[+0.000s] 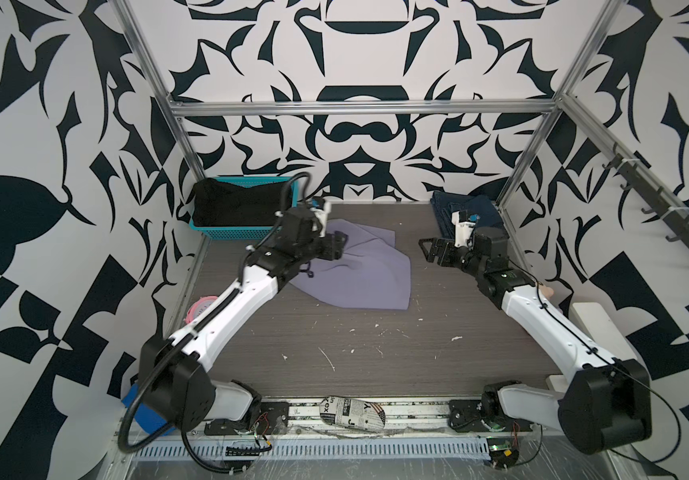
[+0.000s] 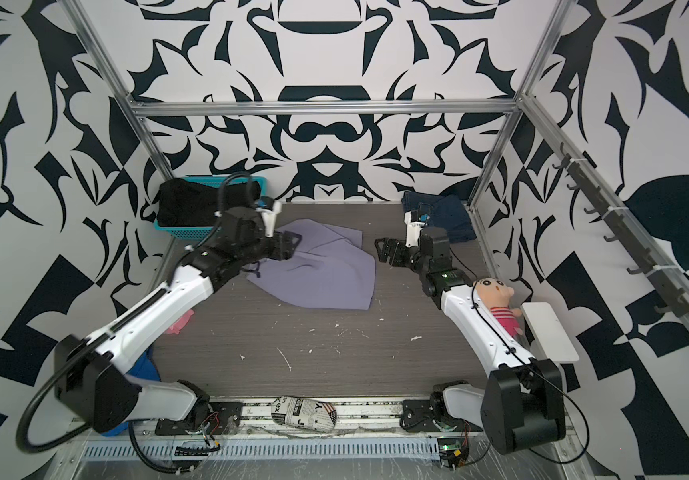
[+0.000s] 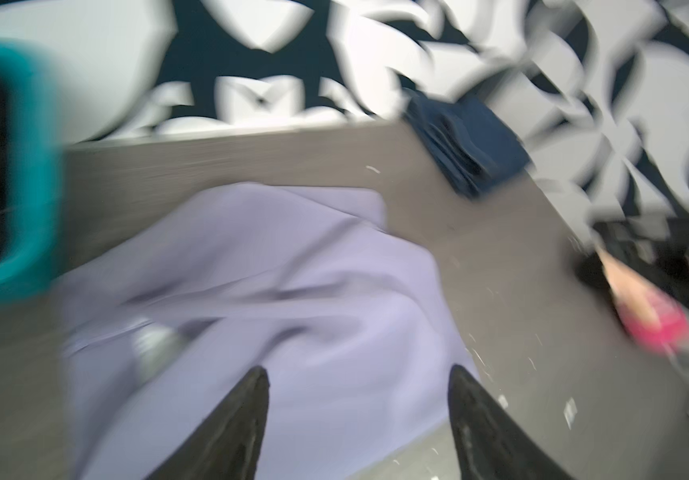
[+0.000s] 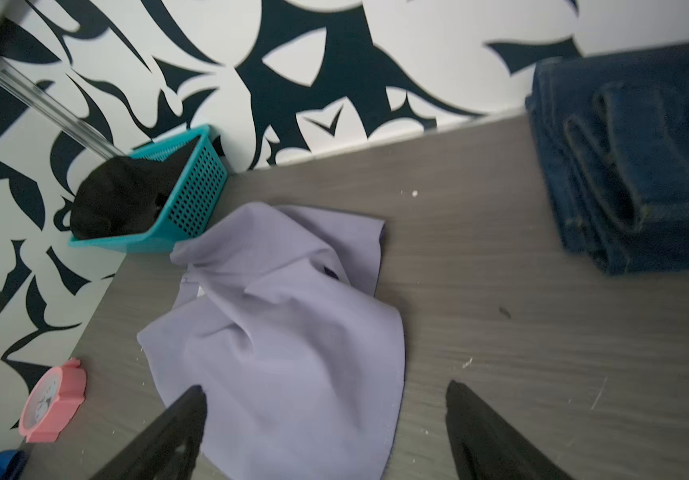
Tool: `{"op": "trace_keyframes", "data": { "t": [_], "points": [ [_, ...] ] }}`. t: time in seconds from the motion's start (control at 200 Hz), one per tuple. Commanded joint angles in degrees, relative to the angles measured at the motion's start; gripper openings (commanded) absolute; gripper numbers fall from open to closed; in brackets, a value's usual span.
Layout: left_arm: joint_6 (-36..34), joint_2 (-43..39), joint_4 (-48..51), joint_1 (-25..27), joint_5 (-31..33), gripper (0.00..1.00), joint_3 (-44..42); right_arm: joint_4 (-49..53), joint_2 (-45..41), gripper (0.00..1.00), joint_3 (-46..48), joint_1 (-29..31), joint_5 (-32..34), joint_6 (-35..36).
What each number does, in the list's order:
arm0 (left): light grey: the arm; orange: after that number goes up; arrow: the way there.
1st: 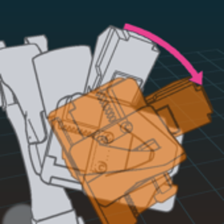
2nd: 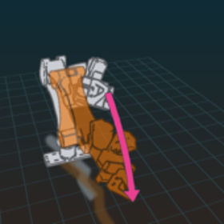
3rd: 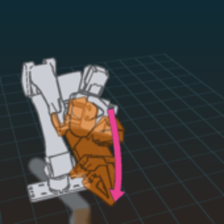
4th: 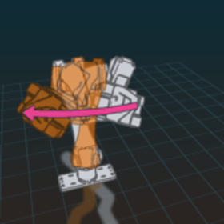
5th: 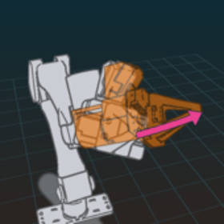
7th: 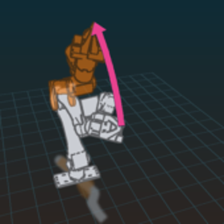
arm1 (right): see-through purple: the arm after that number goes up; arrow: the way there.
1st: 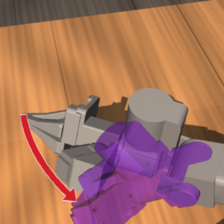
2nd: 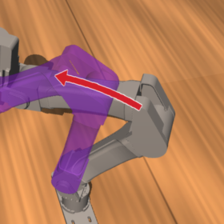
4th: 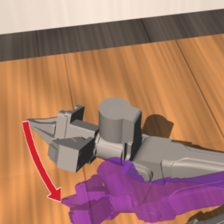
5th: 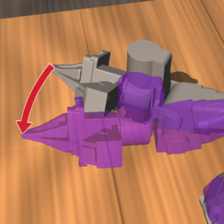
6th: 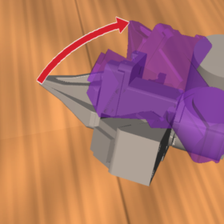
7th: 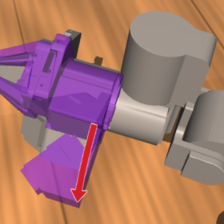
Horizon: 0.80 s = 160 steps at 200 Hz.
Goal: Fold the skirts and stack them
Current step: 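Grasp the lavender skirt's waistband with the left gripper and its hem with the right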
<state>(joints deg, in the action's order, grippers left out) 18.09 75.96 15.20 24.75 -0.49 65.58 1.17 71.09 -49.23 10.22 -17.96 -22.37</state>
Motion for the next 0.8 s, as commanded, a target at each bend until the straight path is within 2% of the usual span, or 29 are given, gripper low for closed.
{"op": "trace_keyframes", "data": {
  "t": [0.0, 0.08, 0.165, 0.345, 0.515, 0.61, 0.705, 0.795],
  "points": [
    [7.4, -4.7, 3.4, -6.3, 2.5, 0.75, -10.2, 1.3, -0.1, 0.93, 4.7, 0.1, -3.7, -2.6],
    [6.7, -6.5, 1.7, -9.3, 1.9, 0.81, -15.8, 1.0, 0.7, 0.92, 8.7, 0.8, -6.0, -3.7],
    [5.4, -4.5, 0.5, -11.2, 0.8, 0.81, -17.9, 4.5, 2.2, 0.87, 10.0, 3.3, -5.8, -1.9],
    [2.7, 2.7, -1.9, -11.7, 2.8, 0.78, -17.3, 12.1, 6.6, 0.84, 10.2, 6.4, -3.3, -0.4],
    [1.0, 8.4, -4.3, -12.1, 1.9, 0.7, -14.2, 9.8, 5.7, 0.85, 12.9, 6.4, -3.4, -1.8],
    [-0.1, 11.7, -4.7, -12.5, 1.9, 0.67, -12.3, 8.0, 6.9, 0.86, 12.6, 6.4, -7.0, -2.2],
    [-1.2, 13.5, -5.4, -12.9, 3.1, 0.58, -11.7, 5.2, 9.6, 0.85, 12.2, 7.0, -11.1, -2.6],
    [-1.9, 14.5, -8.7, -13.5, 0.8, 0.47, -12.7, 1.5, 11.2, 0.84, 12.1, 7.7, -12.4, -2.6]
  ]
}}
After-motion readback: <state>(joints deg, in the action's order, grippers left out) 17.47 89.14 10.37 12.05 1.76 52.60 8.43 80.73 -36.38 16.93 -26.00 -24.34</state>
